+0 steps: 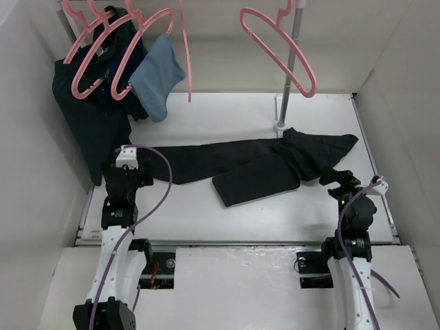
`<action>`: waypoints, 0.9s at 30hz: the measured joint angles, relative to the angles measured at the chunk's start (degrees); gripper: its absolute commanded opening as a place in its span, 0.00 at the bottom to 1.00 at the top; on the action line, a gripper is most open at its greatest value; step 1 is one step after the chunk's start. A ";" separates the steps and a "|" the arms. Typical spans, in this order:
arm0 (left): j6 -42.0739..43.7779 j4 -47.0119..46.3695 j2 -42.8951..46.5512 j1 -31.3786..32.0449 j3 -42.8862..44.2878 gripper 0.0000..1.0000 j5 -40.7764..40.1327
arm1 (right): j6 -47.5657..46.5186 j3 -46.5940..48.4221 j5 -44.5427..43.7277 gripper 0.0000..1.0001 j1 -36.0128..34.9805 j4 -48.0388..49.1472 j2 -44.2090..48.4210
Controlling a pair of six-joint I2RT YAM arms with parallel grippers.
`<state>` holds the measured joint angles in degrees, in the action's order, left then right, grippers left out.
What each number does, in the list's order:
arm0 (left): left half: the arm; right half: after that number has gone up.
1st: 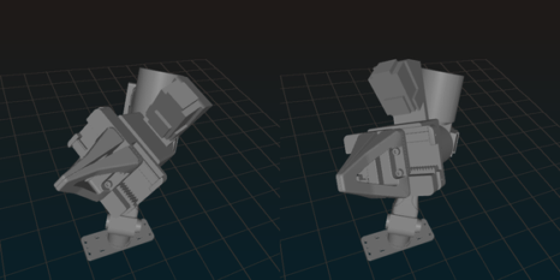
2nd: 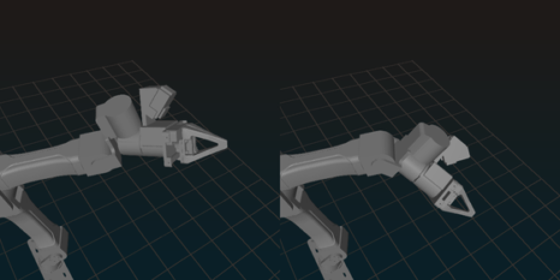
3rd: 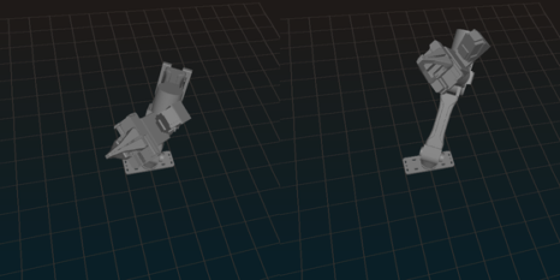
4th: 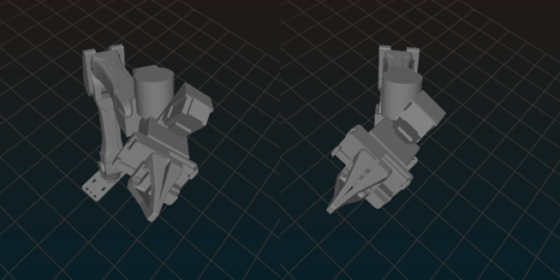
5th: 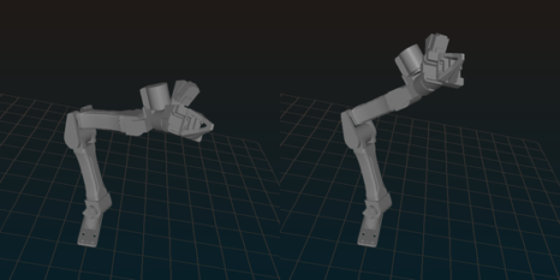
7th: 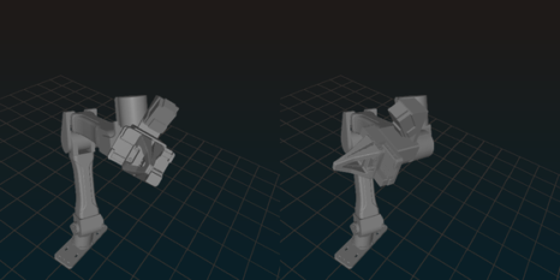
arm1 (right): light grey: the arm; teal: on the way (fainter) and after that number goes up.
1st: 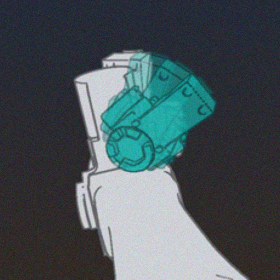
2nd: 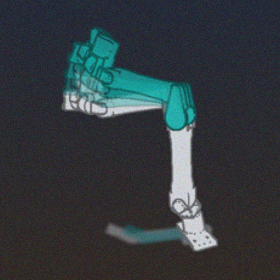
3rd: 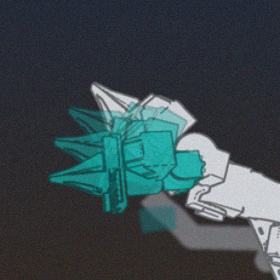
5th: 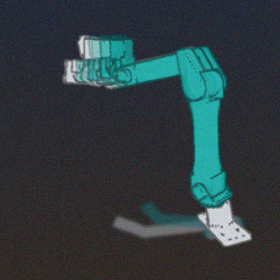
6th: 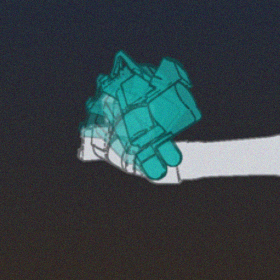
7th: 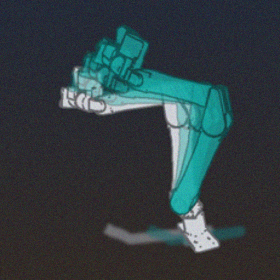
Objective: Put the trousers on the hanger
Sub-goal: Flatten out the trousers at the center of the board.
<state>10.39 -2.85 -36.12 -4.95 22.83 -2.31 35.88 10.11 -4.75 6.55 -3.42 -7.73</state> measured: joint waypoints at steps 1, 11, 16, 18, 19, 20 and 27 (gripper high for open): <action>-0.31 -0.09 0.00 0.00 0.00 1.00 -0.15 | 0.04 0.17 -0.13 1.00 0.00 -0.04 -1.05; 6.97 3.80 -0.48 0.00 1.31 1.00 11.80 | -1.38 9.22 -0.81 1.00 0.00 -0.57 -16.37; 20.44 16.65 -8.55 4.31 12.81 1.00 19.76 | -2.21 17.31 -2.51 1.00 -0.02 -3.10 -25.77; 24.15 22.29 -14.51 8.22 20.85 1.00 18.99 | -2.47 22.49 -4.39 1.00 -0.02 -5.73 -31.41; 25.38 24.70 -18.08 10.67 24.94 1.00 18.12 | -2.64 25.73 -5.53 1.00 -0.02 -7.56 -35.17; 26.29 26.58 -21.20 13.31 28.68 1.00 17.22 | -2.82 29.24 -6.75 1.00 0.00 -9.29 -39.39; 27.12 32.00 -28.39 38.51 34.73 1.00 11.43 | -3.74 46.58 -8.41 1.00 3.19 -19.89 -65.40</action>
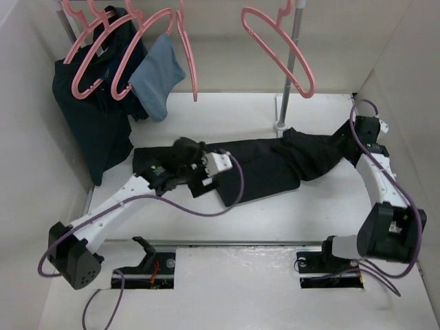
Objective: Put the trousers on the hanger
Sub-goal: Flatten out the trousers at the center of the board.
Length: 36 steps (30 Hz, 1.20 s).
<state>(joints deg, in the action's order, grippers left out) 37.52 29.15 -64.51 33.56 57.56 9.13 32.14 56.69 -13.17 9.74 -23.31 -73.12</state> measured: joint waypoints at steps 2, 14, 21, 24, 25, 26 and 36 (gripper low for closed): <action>-0.07 -0.42 -2.16 7.10 -0.35 1.00 -1.84 | -0.74 2.23 2.05 1.00 1.88 -2.03 -4.46; -1.70 -9.27 -28.46 17.79 -0.61 0.84 -5.40 | -7.17 5.73 5.64 1.00 -11.34 -6.03 -5.51; -1.01 -10.93 -33.70 20.59 0.92 0.00 -4.42 | -8.39 5.75 6.08 0.61 -10.54 -5.81 -14.03; -0.98 -10.78 -33.86 19.61 1.22 0.00 -4.20 | -8.76 5.86 6.67 0.12 -9.35 -5.95 -18.08; -1.05 -10.51 -33.57 18.64 1.22 0.00 -4.11 | -8.63 5.86 6.71 0.00 -8.96 -5.90 -18.49; -1.11 -10.03 -32.89 17.27 1.18 0.00 -4.15 | -8.90 5.88 6.82 0.00 -8.48 -5.95 -18.51; 4.39 -3.89 -1.64 -22.95 1.62 0.00 -9.03 | -0.31 1.31 5.29 0.22 2.45 -5.38 6.21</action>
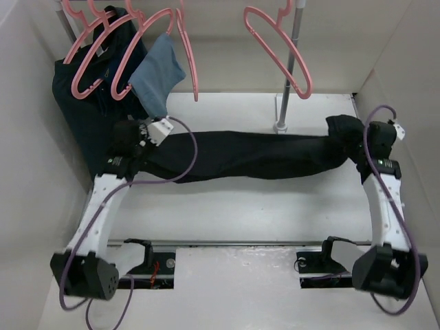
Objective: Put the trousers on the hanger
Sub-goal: Flatten out the trousers at the center of the board.
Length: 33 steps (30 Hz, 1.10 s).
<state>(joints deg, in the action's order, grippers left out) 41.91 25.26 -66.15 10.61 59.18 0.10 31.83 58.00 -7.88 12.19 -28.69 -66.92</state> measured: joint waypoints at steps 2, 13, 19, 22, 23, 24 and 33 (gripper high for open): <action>2.36 1.75 6.10 -4.42 -0.59 0.00 -1.79 | 4.48 -3.21 -1.22 0.35 1.36 0.79 8.44; 7.76 12.37 12.57 -12.37 -21.99 0.12 -12.35 | 24.17 -16.81 -11.08 0.95 3.30 -6.54 18.75; 8.26 13.66 12.55 -12.61 -23.06 0.71 -14.49 | 21.07 -15.02 -14.78 0.97 3.52 -5.53 19.32; 8.20 14.29 12.37 -12.83 -22.58 0.77 -14.16 | 13.68 -10.82 -12.55 0.97 3.50 -3.80 13.79; 7.93 14.71 12.11 -12.94 -21.86 0.78 -13.60 | 11.39 -8.70 -11.76 0.97 3.48 -3.52 11.34; 7.65 15.28 11.74 -13.05 -20.68 0.78 -13.03 | 9.25 -6.34 -10.73 0.97 3.34 -2.99 8.46; -4.70 10.45 6.95 -13.81 -9.92 0.82 -8.46 | -4.66 10.80 -2.69 0.95 -4.55 -1.49 -18.32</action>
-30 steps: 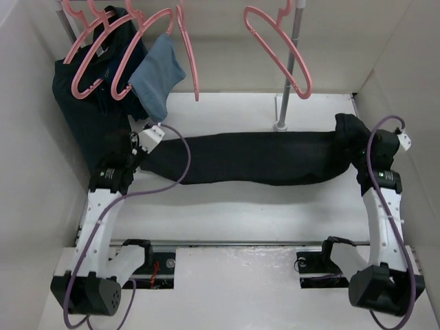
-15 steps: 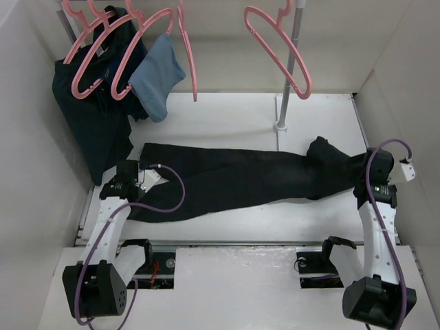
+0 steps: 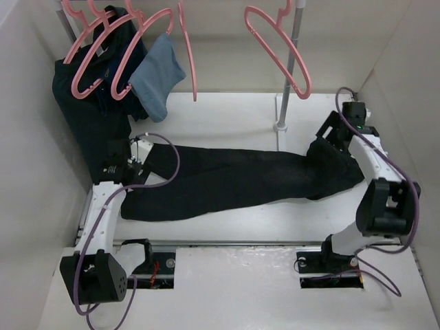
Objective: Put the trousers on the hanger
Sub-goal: Flatten out the trousers at the center of the board.
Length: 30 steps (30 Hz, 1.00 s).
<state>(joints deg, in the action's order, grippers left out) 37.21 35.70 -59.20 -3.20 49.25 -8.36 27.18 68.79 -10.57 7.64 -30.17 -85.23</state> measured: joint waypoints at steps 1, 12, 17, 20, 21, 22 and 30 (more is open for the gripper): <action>-1.75 -0.98 -0.42 -0.24 -0.07 0.84 0.20 | -0.85 0.96 0.66 0.95 -0.81 0.04 -2.51; -8.37 -7.04 -19.67 -6.21 0.17 0.89 6.60 | -5.20 11.85 2.89 0.49 -3.13 -1.27 -23.23; -7.89 -7.23 -25.88 -8.92 0.28 0.33 8.85 | -6.29 12.79 3.10 0.00 -2.82 -2.62 -23.65; -7.39 -5.57 -29.83 -10.32 2.14 0.00 12.04 | -6.45 13.88 3.19 0.00 -2.51 -2.95 -23.56; -7.34 -5.14 -30.60 -10.62 2.91 0.00 12.92 | -6.45 14.16 3.21 0.00 -2.43 -3.06 -23.39; -7.48 -4.50 -31.01 -10.82 3.89 0.00 13.57 | -6.51 14.58 3.28 0.00 -2.36 -3.37 -23.19; -7.19 -1.55 -26.08 -12.55 16.92 0.00 12.26 | -6.71 15.19 8.04 0.00 -1.49 -0.33 -9.14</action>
<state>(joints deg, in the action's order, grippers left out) 30.02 34.15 -85.27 -15.75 66.17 3.90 20.47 83.99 -2.52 6.15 -30.50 -94.37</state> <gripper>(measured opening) 0.003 0.116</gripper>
